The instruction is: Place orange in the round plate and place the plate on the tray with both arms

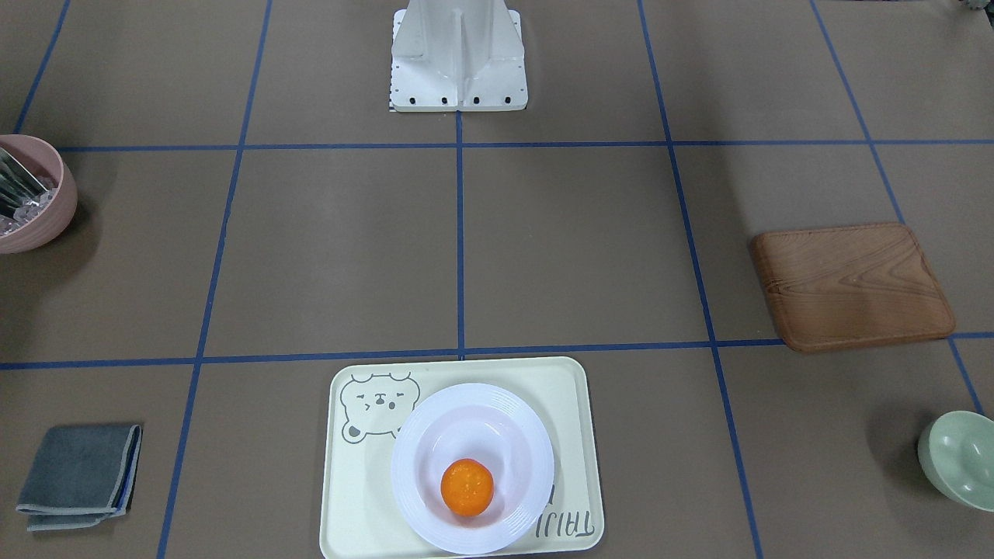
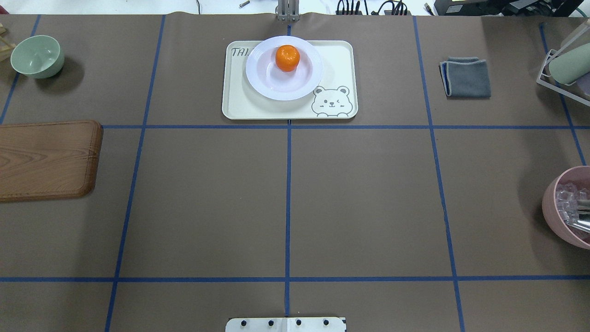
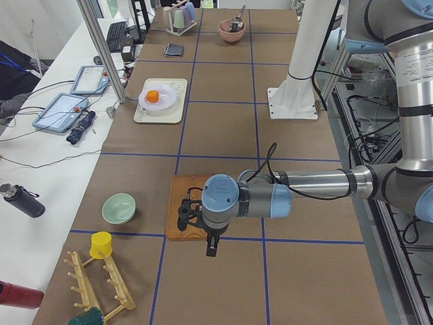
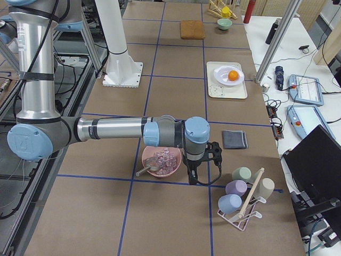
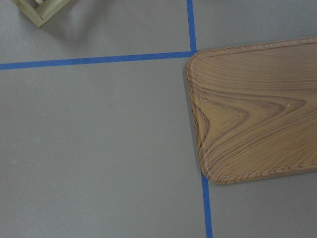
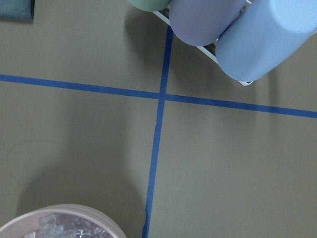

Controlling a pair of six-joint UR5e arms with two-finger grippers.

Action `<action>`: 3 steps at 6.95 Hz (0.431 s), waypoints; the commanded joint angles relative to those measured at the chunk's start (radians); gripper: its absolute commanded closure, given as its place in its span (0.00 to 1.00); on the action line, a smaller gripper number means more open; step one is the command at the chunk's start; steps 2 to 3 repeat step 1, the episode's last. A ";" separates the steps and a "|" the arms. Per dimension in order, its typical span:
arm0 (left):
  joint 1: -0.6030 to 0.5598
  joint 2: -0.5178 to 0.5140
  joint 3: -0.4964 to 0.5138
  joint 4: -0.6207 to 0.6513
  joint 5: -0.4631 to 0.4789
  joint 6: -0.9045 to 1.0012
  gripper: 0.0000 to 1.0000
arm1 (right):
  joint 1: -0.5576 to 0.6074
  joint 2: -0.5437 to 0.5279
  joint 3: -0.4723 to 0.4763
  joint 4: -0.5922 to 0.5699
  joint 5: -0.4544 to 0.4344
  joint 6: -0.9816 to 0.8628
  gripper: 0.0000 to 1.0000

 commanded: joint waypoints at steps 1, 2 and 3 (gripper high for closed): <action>0.000 0.009 -0.003 -0.001 0.000 0.000 0.02 | -0.002 -0.002 -0.001 0.000 0.000 0.000 0.00; 0.000 0.009 -0.003 -0.001 0.000 0.000 0.02 | -0.002 -0.002 -0.001 0.000 0.000 0.000 0.00; 0.000 0.009 -0.003 -0.001 0.000 0.000 0.02 | -0.002 -0.002 -0.001 0.000 0.000 0.000 0.00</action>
